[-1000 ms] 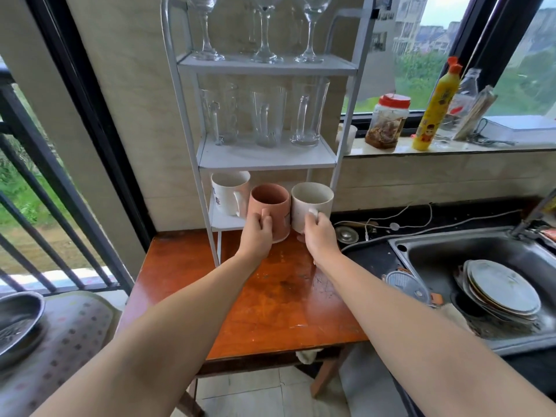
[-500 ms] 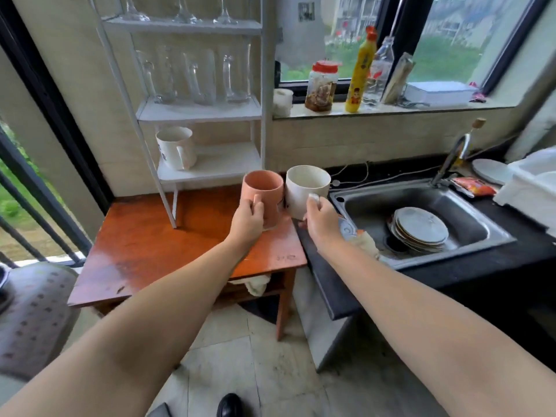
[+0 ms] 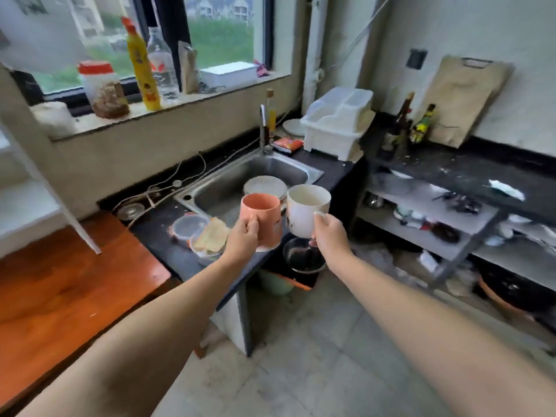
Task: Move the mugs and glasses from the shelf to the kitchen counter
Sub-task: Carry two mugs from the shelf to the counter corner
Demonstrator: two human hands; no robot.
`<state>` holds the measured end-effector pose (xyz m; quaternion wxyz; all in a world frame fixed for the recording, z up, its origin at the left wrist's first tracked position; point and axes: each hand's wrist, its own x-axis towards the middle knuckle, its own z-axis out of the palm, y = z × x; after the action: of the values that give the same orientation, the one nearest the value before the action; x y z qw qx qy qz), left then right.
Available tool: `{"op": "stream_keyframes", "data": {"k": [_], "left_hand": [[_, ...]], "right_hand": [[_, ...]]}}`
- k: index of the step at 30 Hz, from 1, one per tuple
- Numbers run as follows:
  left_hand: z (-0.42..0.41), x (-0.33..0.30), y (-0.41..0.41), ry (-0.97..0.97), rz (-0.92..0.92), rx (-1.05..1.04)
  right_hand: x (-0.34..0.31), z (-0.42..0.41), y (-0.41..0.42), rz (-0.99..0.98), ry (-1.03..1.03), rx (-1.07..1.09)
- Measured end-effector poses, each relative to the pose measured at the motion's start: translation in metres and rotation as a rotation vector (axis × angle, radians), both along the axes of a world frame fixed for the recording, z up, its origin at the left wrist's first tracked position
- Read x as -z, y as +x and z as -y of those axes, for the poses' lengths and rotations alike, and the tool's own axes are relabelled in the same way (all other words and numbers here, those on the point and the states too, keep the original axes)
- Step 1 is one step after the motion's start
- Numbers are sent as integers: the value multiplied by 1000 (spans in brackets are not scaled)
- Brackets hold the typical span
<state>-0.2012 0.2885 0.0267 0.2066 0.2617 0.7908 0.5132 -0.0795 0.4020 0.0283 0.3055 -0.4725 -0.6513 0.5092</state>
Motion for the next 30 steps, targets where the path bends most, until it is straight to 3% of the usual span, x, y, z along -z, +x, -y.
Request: {"op": "stream_keyframes", "data": {"k": [4,13,17,22,30], "left_hand": [[-56,5,39,70,131,238],[-159,27,143,-14,271,641],[-180,5,216,-24,364,786],[-221,4,312,-10,451,929],[-314,6,466,-29,474,997]], "right_hand": [[2,-30,66,26,16,225],[-2,-50,211,18,11,639],[-3,-55,283,3,-10,795],[0,-74,378,8,-26,923],[-11,-147,529,107,22,937]]}}
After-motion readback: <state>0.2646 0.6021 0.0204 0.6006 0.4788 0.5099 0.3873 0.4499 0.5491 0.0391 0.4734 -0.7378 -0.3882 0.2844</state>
